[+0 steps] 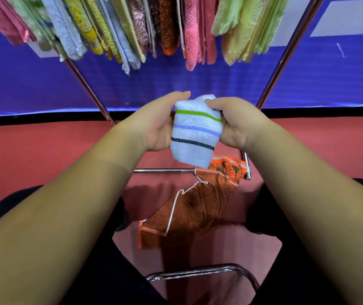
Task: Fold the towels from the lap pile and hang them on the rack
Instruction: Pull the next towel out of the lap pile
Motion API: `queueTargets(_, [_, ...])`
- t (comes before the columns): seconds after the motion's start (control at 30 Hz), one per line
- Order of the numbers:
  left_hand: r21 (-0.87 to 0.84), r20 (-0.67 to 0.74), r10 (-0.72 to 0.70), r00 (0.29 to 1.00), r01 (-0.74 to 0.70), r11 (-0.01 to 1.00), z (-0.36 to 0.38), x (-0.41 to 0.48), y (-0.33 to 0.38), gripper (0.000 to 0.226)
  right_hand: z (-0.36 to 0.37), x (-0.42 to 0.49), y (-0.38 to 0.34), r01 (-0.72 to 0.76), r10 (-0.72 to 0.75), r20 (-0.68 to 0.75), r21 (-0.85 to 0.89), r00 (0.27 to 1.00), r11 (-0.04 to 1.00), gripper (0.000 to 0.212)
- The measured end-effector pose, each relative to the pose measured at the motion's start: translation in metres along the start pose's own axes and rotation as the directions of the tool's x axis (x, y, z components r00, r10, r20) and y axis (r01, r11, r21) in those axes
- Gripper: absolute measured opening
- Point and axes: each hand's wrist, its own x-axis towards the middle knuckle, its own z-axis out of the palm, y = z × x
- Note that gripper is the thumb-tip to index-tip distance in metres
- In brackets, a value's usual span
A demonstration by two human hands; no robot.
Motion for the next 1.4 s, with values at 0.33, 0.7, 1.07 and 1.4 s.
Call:
queueTargets(0.33, [0.059,0.024,0.029,0.999,-0.030,0.998,0.013,0.002,-0.012,0.037,-0.007,0.004,-0.003,-0.099,0.098,-0.043,-0.017,0.994,0.995,0.033])
queueTargets(0.7, [0.158,0.099,0.076,0.992,-0.091,0.983,0.012,0.004,-0.012,0.038,-0.014,0.004,-0.005,-0.238,0.228,-0.071,-0.185,0.971,0.954,0.038])
queueTargets(1.07, [0.033,0.105,0.078,0.991,-0.082,0.996,0.015,-0.008,-0.004,0.023,-0.012,-0.002,-0.006,-0.144,0.145,0.010,-0.082,0.989,0.986,0.036])
queueTargets(1.4, [0.530,0.171,0.177,0.969,-0.242,0.813,0.030,-0.019,-0.023,0.123,-0.007,-0.005,-0.009,-0.122,0.180,-0.213,0.258,0.960,0.958,0.034])
